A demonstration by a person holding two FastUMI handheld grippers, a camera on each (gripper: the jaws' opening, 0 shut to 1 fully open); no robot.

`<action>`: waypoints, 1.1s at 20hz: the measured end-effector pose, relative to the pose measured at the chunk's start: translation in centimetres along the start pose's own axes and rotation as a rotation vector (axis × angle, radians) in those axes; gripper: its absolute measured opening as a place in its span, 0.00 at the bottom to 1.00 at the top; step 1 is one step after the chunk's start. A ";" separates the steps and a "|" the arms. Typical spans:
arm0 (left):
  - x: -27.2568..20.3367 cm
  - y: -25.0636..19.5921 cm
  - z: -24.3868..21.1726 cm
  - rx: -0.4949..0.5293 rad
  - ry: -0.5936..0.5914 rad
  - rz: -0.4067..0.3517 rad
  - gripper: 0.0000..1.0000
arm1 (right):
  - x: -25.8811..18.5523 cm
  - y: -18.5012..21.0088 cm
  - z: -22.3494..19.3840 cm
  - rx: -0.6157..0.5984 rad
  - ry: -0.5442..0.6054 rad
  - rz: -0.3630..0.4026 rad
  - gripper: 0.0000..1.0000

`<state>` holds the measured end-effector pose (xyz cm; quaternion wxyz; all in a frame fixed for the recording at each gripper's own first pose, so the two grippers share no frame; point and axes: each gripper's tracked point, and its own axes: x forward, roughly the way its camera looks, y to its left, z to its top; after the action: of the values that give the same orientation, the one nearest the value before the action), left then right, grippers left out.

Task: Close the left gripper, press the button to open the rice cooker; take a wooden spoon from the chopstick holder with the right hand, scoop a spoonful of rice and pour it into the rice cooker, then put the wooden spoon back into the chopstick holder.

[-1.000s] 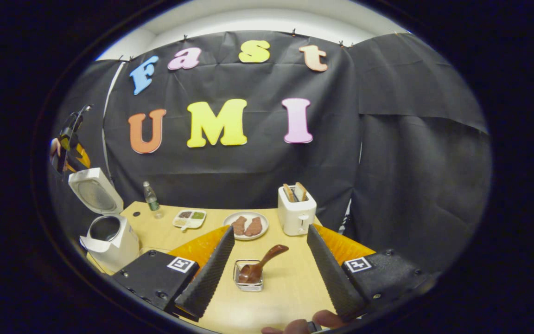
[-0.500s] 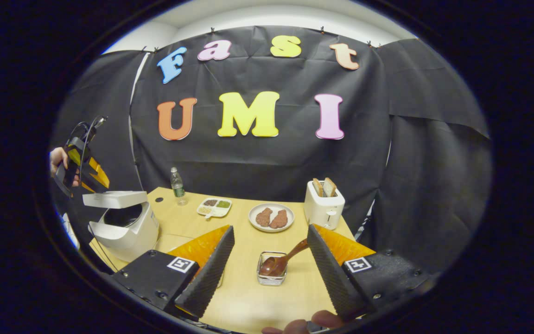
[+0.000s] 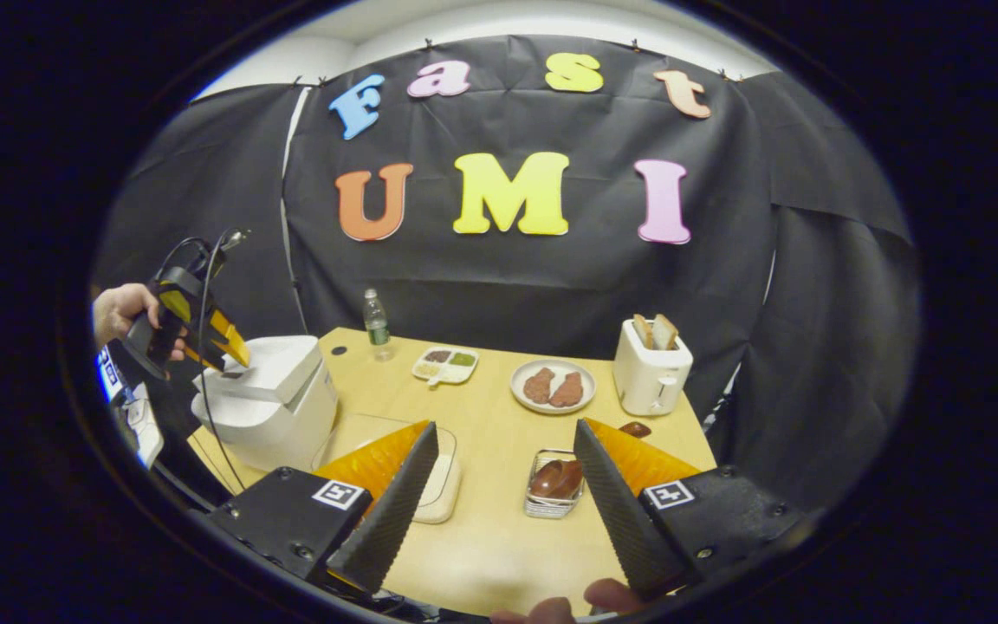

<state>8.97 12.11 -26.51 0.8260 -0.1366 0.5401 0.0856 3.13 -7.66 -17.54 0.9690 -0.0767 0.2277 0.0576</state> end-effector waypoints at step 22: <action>1.7 0.6 -1.6 0.107 -0.020 0.111 1.00 | 3.9 0.7 -0.2 -0.011 0.022 0.153 0.98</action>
<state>8.09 12.21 -28.72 0.8315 -0.0615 0.5423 0.1036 6.38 -6.74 -19.60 0.9588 -0.0650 0.2430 0.1320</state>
